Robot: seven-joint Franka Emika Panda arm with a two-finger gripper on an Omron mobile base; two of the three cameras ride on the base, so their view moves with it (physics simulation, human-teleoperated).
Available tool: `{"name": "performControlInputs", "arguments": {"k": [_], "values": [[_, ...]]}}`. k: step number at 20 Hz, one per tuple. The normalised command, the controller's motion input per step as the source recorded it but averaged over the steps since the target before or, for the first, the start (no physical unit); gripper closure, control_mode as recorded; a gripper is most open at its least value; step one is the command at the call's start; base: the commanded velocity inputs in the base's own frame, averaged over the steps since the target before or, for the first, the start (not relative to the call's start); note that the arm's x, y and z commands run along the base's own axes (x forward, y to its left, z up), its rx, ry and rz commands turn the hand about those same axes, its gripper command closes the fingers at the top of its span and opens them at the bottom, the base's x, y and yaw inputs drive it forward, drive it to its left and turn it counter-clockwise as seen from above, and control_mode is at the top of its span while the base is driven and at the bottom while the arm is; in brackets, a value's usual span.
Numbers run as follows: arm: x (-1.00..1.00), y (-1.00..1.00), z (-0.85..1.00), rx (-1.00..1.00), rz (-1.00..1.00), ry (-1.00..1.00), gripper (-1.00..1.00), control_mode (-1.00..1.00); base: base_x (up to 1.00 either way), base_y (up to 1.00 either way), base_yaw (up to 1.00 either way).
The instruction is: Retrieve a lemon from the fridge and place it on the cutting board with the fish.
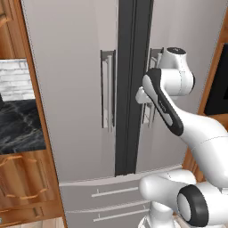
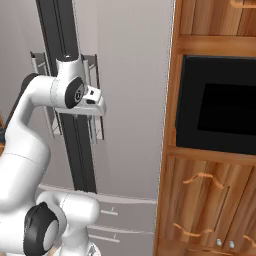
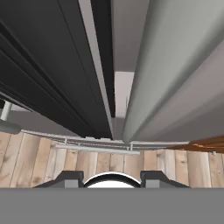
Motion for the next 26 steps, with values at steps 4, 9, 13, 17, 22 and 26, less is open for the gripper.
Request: {"name": "performControlInputs", "arguments": {"k": [4,9,13,17,22,26], "values": [[0.0,0.0,0.0,0.0,0.0,0.0,-1.0,1.0,0.0,0.0,0.0],[0.0,0.0,0.0,0.0,0.0,0.0,-1.0,1.0,-0.19,0.08,-0.03],[0.0,0.0,0.0,0.0,0.0,0.0,-1.0,1.0,-0.35,0.15,-0.1],[0.0,0.0,0.0,0.0,0.0,0.0,-1.0,1.0,-0.45,0.18,-0.06],[0.0,0.0,0.0,0.0,0.0,0.0,-1.0,1.0,-0.43,0.26,0.0],[0.0,0.0,0.0,0.0,0.0,0.0,-1.0,1.0,-0.18,0.56,0.05]]}}
